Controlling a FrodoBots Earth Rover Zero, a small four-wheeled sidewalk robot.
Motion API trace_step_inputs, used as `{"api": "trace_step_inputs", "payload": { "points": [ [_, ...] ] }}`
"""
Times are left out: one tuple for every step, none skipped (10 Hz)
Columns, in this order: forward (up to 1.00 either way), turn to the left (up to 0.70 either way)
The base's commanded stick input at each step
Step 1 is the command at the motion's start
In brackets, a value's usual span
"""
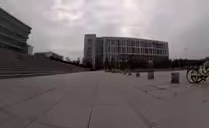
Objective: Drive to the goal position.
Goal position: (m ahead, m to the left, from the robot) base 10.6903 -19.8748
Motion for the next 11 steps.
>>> {"api": "trace_step_inputs", "payload": {
  "points": [
    [0.7, 0.01],
    [0.7, 0.01],
    [0.7, 0.01],
    [0.7, 0.01],
    [0.7, 0.01],
    [0.7, 0.01],
    [0.7, 0.01],
    [0.7, 0.01],
    [0.7, 0.01],
    [0.7, 0.01],
    [0.7, 0.01]
  ]
}}
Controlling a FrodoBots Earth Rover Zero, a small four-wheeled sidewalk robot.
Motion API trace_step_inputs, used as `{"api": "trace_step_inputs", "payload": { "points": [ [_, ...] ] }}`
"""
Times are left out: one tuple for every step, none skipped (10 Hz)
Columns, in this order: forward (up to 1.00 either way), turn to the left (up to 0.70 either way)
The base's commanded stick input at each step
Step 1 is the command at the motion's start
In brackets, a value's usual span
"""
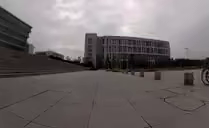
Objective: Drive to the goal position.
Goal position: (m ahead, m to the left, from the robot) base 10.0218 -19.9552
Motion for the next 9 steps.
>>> {"api": "trace_step_inputs", "payload": {
  "points": [
    [0.7, 0.01],
    [0.7, 0.01],
    [0.7, 0.01],
    [0.7, 0.01],
    [0.7, 0.01],
    [0.7, 0.01],
    [0.7, 0.01],
    [0.7, 0.01],
    [0.7, 0.01]
  ]
}}
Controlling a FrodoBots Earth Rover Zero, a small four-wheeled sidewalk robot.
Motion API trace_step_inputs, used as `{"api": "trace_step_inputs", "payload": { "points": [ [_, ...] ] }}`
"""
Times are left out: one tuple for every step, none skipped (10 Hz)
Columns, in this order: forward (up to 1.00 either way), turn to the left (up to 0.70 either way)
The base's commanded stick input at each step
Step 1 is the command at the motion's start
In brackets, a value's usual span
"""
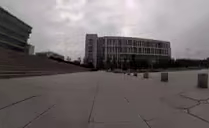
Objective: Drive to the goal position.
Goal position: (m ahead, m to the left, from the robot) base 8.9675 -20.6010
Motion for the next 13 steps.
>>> {"api": "trace_step_inputs", "payload": {
  "points": [
    [0.7, 0.01],
    [0.7, 0.01],
    [0.7, 0.01],
    [0.7, 0.01],
    [0.7, 0.01],
    [0.7, 0.01],
    [0.7, 0.01],
    [0.7, -0.34],
    [0.7, 0.01],
    [0.7, 0.01],
    [0.7, 0.01],
    [0.7, 0.01],
    [0.7, 0.01]
  ]
}}
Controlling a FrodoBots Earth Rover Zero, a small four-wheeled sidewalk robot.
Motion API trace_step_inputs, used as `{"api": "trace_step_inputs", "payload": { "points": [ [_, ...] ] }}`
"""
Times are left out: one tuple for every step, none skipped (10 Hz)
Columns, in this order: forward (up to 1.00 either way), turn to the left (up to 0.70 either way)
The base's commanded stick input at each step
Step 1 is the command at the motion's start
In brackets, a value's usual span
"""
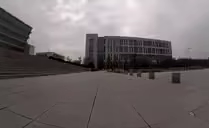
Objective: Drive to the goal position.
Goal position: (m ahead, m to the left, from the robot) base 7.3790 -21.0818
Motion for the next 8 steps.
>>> {"api": "trace_step_inputs", "payload": {
  "points": [
    [0.7, 0.01],
    [0.7, 0.01],
    [0.7, 0.01],
    [0.7, 0.01],
    [0.7, 0.01],
    [0.7, 0.01],
    [0.7, 0.01],
    [0.7, 0.01]
  ]
}}
